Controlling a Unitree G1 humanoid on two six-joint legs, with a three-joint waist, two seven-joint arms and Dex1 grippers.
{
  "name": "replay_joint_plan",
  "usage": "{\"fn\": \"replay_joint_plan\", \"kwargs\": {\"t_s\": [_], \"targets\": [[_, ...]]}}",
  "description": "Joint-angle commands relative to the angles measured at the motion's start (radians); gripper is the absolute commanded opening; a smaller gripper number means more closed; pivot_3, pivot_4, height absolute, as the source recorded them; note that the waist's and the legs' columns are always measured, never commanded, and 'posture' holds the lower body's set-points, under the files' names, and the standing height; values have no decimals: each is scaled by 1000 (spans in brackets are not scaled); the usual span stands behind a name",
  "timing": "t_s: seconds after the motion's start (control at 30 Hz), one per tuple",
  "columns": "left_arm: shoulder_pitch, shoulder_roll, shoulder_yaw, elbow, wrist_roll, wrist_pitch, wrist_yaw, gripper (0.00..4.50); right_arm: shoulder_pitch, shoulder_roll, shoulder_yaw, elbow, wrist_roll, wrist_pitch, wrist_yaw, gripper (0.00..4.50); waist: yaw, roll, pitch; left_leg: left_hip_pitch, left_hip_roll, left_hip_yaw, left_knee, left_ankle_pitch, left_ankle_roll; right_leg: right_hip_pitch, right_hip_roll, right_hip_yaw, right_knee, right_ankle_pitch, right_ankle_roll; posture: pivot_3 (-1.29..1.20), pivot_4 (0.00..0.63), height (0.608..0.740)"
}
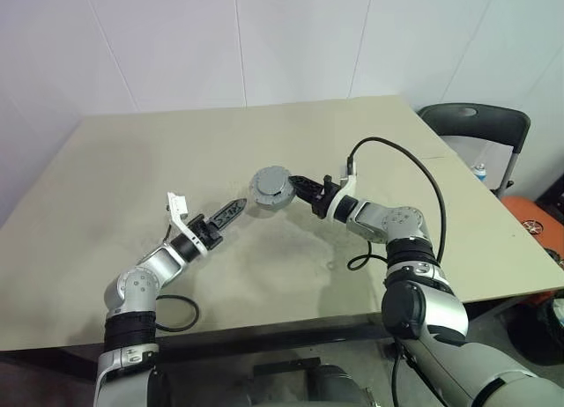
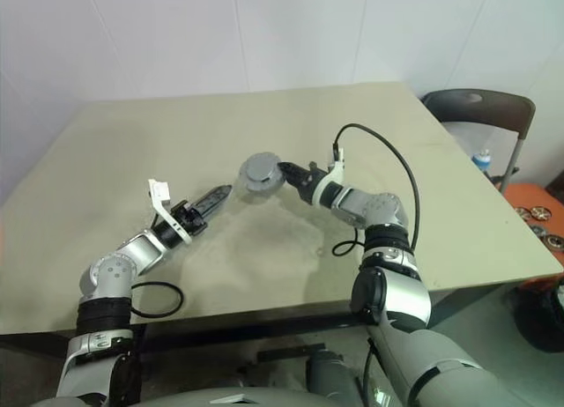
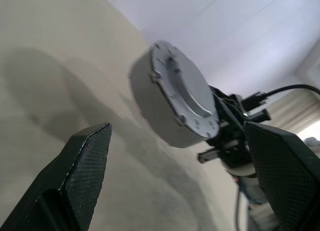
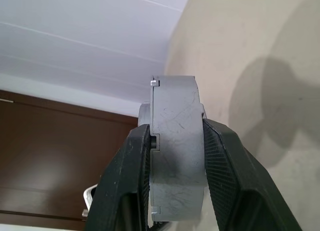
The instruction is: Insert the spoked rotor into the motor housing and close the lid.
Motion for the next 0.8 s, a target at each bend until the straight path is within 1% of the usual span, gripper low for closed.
{"fn": "replay_joint_plan", "kwargs": {"t_s": [0.03,0.2,0.33,0.5,0.7,0.77,0.8], "targets": [[-42,-22,0,13,-25,5,-4,4471,-47,6,-11,-26,52,-6,28,1203,0,0,0,0,0,0,0,0,0,0,0,0,0,0,0,0,0,740],[-77,-62,-4,75,-14,-12,-15,4471,-40,8,-7,-33,52,1,27,1203,0,0,0,0,0,0,0,0,0,0,0,0,0,0,0,0,0,740],[-108,-78,-15,167,25,-50,-38,4471,-36,10,-4,-35,52,5,27,1203,-1,0,0,0,0,0,1,0,0,0,0,0,1,0,0,0,0,740],[-166,-103,9,295,50,-111,-53,4471,-32,15,1,-46,54,14,30,1203,0,0,0,0,0,1,1,0,-1,0,0,0,1,1,-1,0,0,740],[-235,-130,34,404,51,-157,-72,4471,-24,18,7,-55,55,23,32,1203,0,-1,0,0,0,0,2,0,-1,0,0,1,1,2,-1,0,0,740],[-253,-138,42,429,49,-167,-79,4073,-23,18,9,-54,55,23,32,1203,0,-1,0,0,0,0,2,0,-1,0,0,1,1,2,-1,0,0,740],[-262,-142,49,439,43,-165,-84,3798,-23,17,9,-54,55,24,31,1203,0,-1,0,0,0,0,2,0,-1,0,0,1,1,2,-1,0,0,740]]}}
